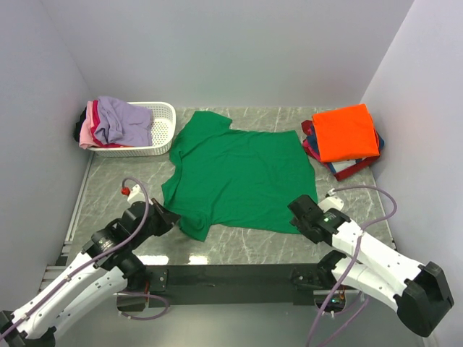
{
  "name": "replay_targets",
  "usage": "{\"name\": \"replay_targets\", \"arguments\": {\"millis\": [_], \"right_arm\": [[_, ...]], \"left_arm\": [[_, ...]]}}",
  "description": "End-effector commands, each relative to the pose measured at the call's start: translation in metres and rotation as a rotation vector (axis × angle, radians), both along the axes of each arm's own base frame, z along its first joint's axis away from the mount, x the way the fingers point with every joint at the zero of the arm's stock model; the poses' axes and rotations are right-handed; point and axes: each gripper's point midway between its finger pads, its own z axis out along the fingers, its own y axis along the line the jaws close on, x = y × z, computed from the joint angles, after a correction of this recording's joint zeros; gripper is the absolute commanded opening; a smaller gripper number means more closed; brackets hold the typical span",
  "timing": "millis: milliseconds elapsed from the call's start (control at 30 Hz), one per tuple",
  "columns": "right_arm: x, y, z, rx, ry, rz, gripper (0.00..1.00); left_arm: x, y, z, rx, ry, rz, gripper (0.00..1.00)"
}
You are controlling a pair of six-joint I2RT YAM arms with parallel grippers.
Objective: Fold and stack the t-shirts
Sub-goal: Flatten the tshirt out
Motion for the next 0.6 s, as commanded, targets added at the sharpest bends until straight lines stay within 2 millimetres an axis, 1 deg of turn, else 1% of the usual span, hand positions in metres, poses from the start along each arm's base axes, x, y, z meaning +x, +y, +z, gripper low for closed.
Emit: {"name": "replay_targets", "arguments": {"millis": [0,33,67,100,200,267,400,567], "right_arm": [[-0.010,-0.010,-0.001,0.008,0.005,-0.064,0.67],[-0.011,-0.006,0.002,0.054,-0.007,-0.070,0.67],[-0.013,-0.008,0.003,0.068,-0.011,-0.090,0.67],[-0.012,-0.009,0.007,0.092,-0.037,-0.103,0.67],[-0.010,-0.020,0.016,0.088,-0.076,-0.159,0.66],[-0.008,-0.024,0.018,0.074,-0.074,-0.159,0.65],[-0.010,-0.031,0.014,0.044,-0.011,-0.200,0.64],[-0.014,-0.034,0.008,0.031,0.058,-0.240,0.70]], "left_arm": [[0.010,-0.011,0.030,-0.013,-0.093,-0.049,0.00],[0.010,-0.011,0.029,-0.007,-0.092,-0.057,0.00],[0.010,-0.012,0.028,-0.006,-0.093,-0.060,0.00],[0.010,-0.012,0.029,-0.006,-0.098,-0.064,0.00],[0.011,-0.011,0.029,0.008,-0.110,-0.071,0.01],[0.011,-0.011,0.030,0.016,-0.116,-0.080,0.00],[0.010,-0.011,0.031,0.022,-0.129,-0.089,0.01],[0.009,-0.011,0.034,0.007,-0.148,-0.095,0.01]]}}
